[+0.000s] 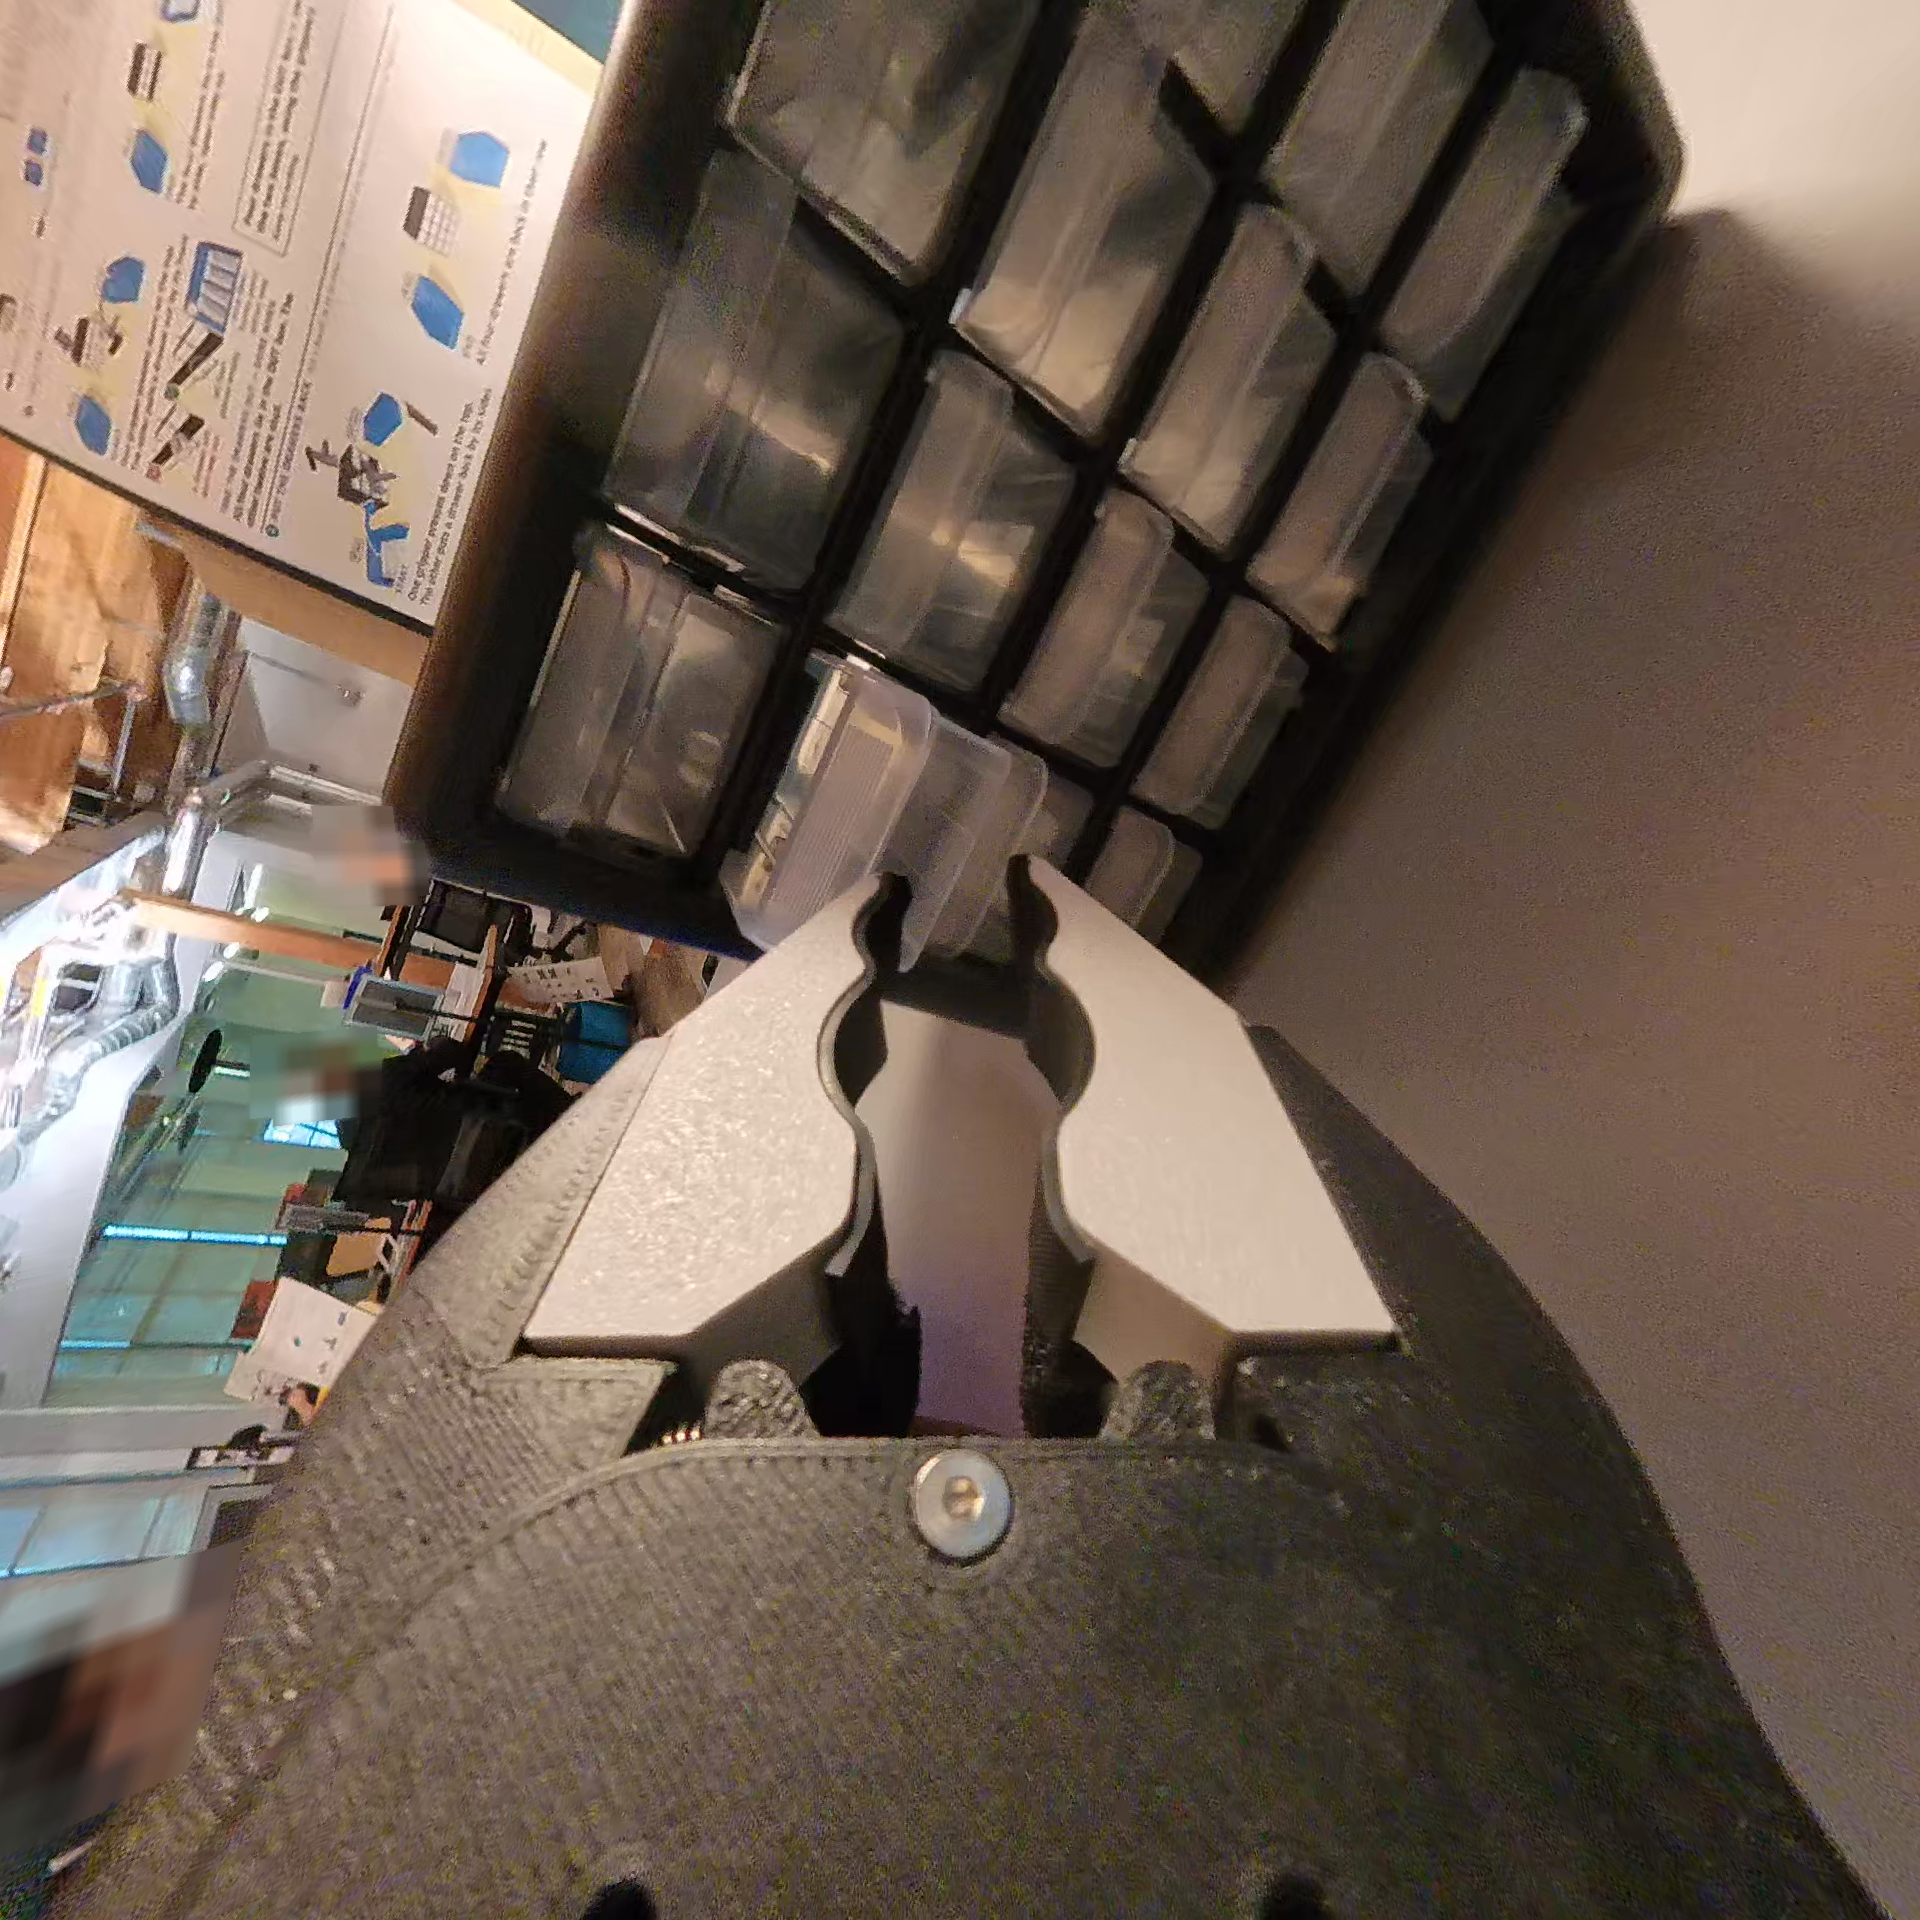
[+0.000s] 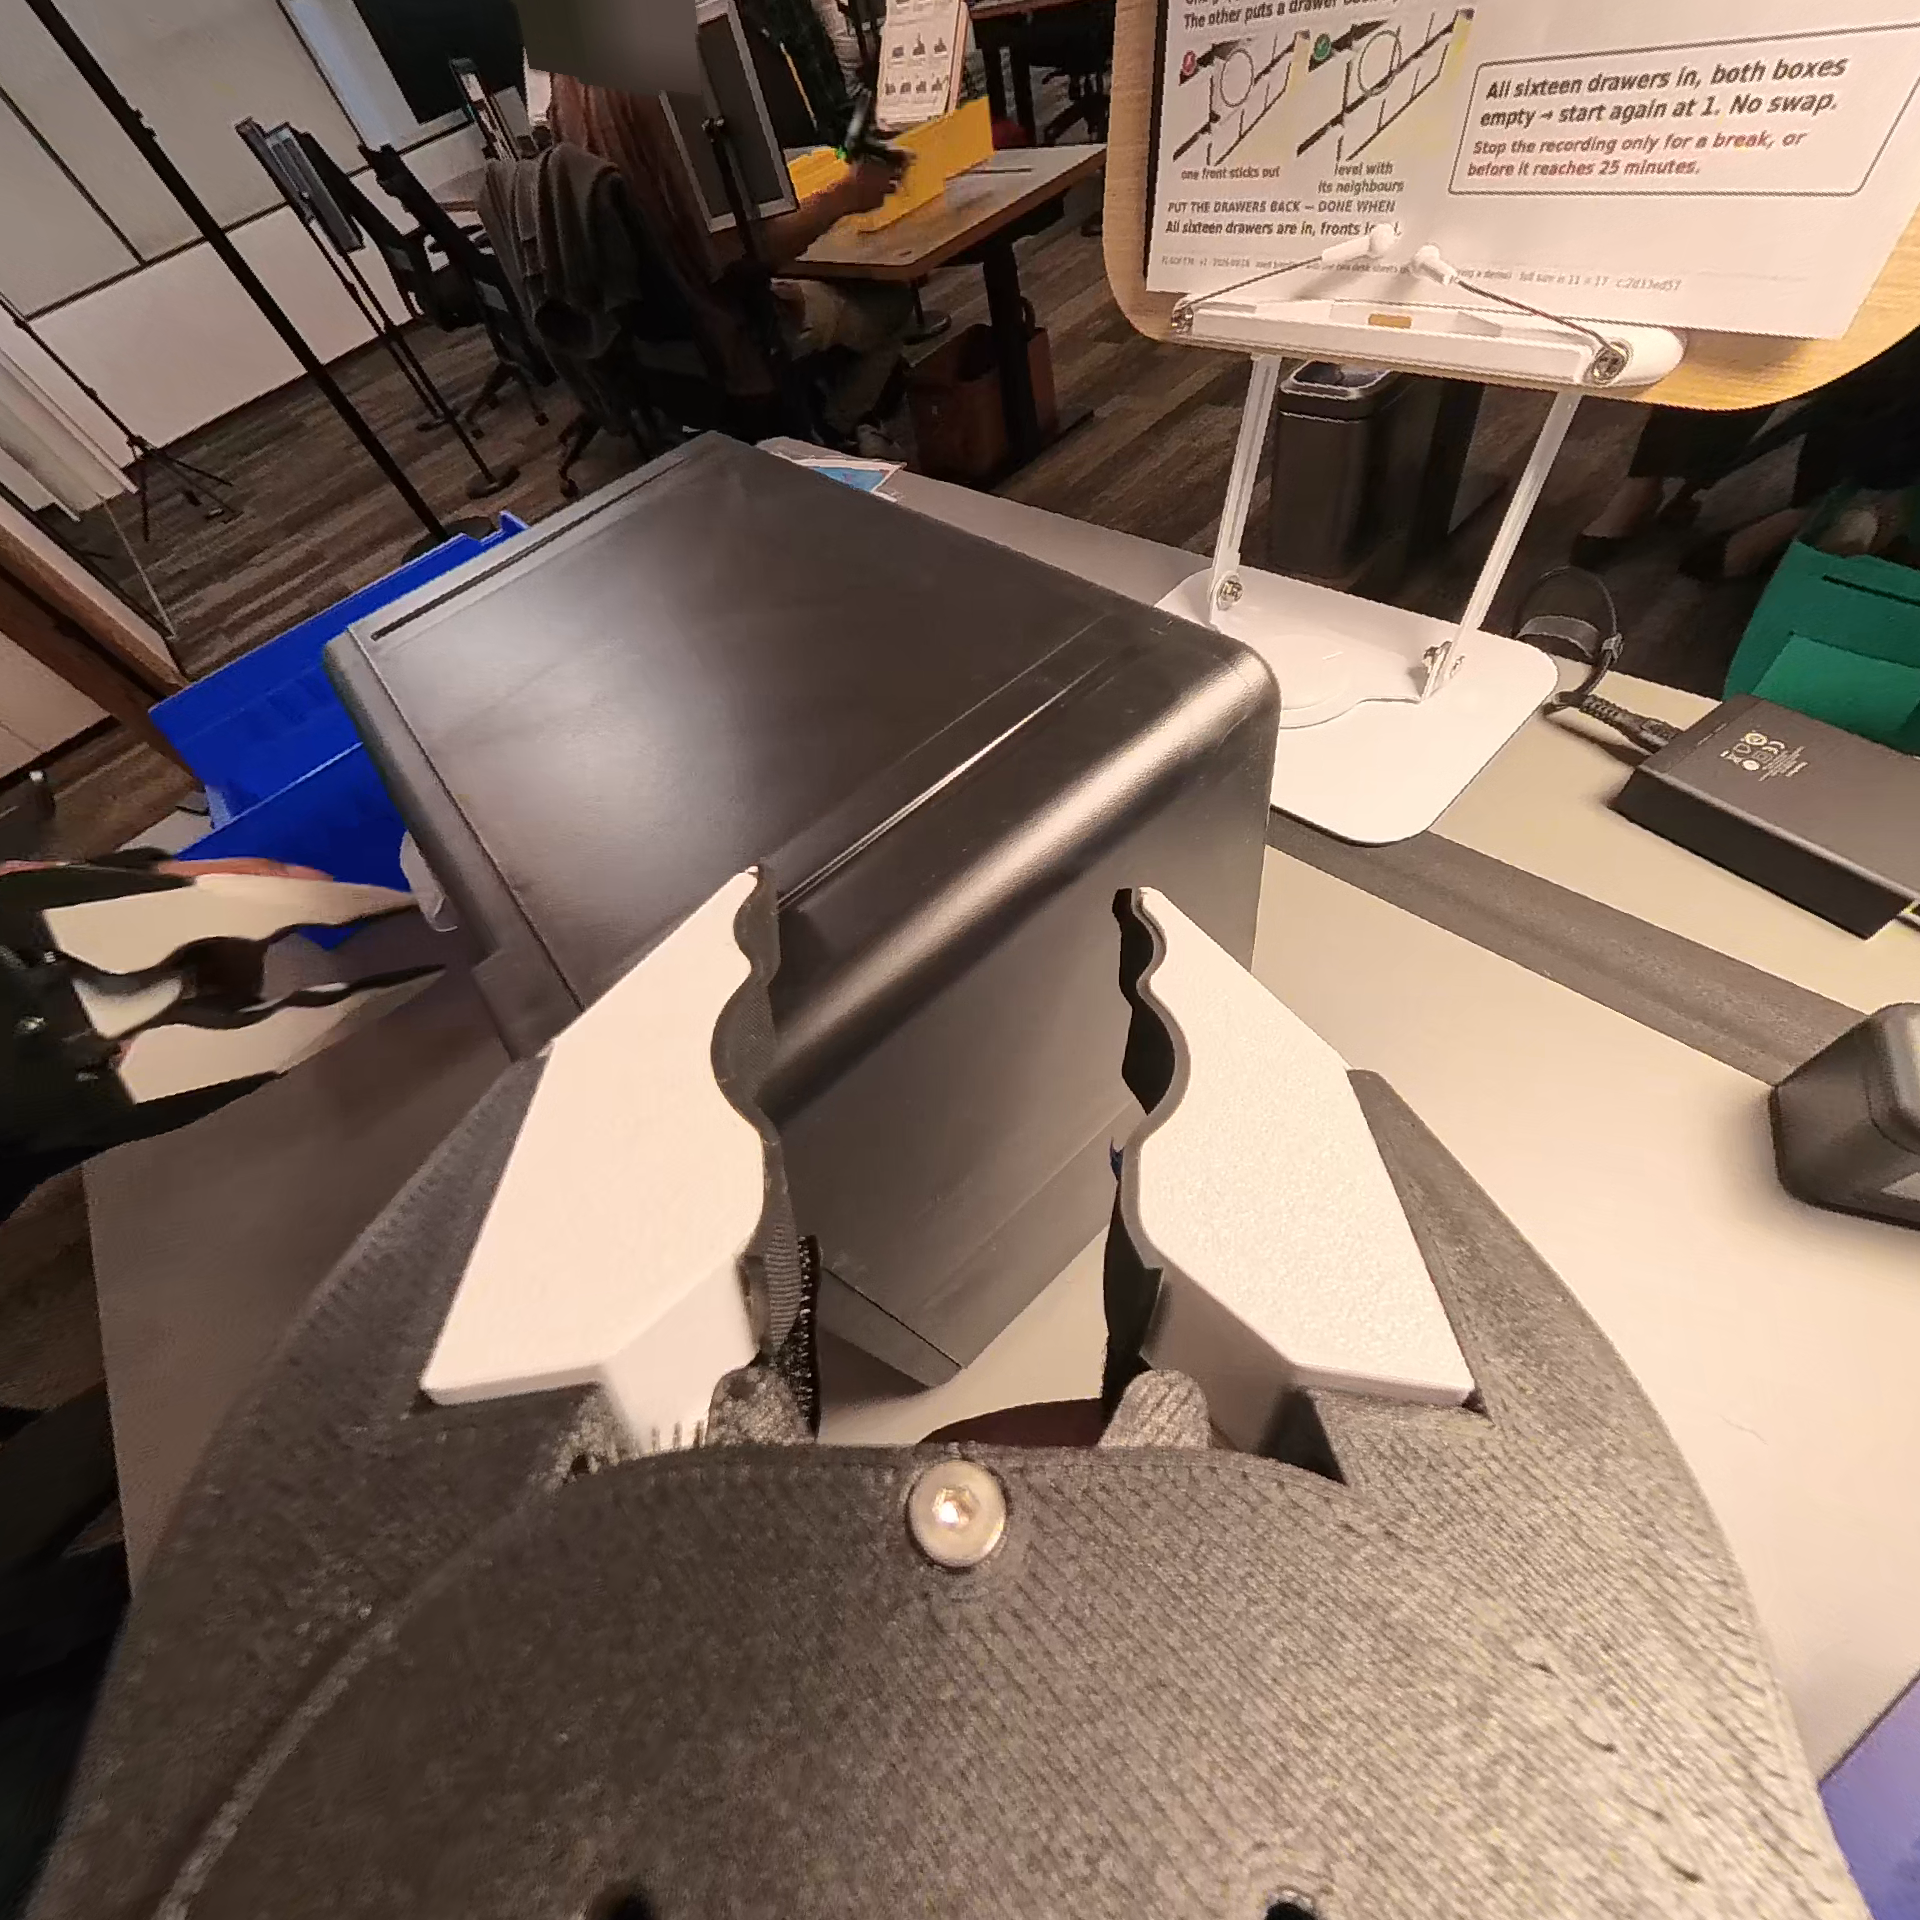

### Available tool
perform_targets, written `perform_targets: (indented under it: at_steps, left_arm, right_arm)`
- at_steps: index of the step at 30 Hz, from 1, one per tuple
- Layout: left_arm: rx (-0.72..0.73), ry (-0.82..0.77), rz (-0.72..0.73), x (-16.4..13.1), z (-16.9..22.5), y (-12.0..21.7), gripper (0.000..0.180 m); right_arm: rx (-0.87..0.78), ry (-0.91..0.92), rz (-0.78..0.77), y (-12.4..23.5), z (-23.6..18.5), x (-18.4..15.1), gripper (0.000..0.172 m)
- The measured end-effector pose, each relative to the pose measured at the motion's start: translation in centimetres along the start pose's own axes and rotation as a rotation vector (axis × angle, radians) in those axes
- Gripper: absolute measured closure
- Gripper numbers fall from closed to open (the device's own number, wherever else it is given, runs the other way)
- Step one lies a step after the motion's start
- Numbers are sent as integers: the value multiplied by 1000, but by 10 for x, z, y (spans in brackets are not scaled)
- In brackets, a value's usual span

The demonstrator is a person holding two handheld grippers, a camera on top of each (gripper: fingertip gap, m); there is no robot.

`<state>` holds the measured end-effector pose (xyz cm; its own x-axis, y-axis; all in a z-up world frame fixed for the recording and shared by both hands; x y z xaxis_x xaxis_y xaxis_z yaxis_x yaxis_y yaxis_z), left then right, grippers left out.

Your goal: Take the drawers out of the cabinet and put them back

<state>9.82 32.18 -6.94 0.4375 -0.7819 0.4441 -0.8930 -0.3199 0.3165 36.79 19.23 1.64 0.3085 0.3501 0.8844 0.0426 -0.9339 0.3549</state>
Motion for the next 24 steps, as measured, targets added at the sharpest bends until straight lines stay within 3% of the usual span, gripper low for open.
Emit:
perform_targets:
  at_steps: [8, 15, 20, 24]
  left_arm:
    - [51, 172, -13, 2, -8, -44, 165]
    - [138, 253, 101, 0, -2, -18, 159]
    - [294, 480, 254, -24, -18, 1, 151]
    - [223, 678, 360, -41, -26, -11, 131]
  right_arm:
    - [-10, 10, 3, 2, -3, -1, 104]
    - [2, 10, 10, 3, -2, 2, 104]
    - [35, 20, 24, 4, -9, 4, 103]
    - [58, 70, 71, 6, -19, 4, 102]
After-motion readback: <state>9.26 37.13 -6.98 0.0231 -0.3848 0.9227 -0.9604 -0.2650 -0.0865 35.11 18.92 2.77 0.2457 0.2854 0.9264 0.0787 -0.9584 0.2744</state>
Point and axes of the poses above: each gripper's, where its closed fingertips meet, y back along the fingers, x out of its top, z = x × y across the jaws, the point moved 6 cm from there along y, back along the fingers, and after that the axes turned 5 degrees about -y, right-handed, at the moved point
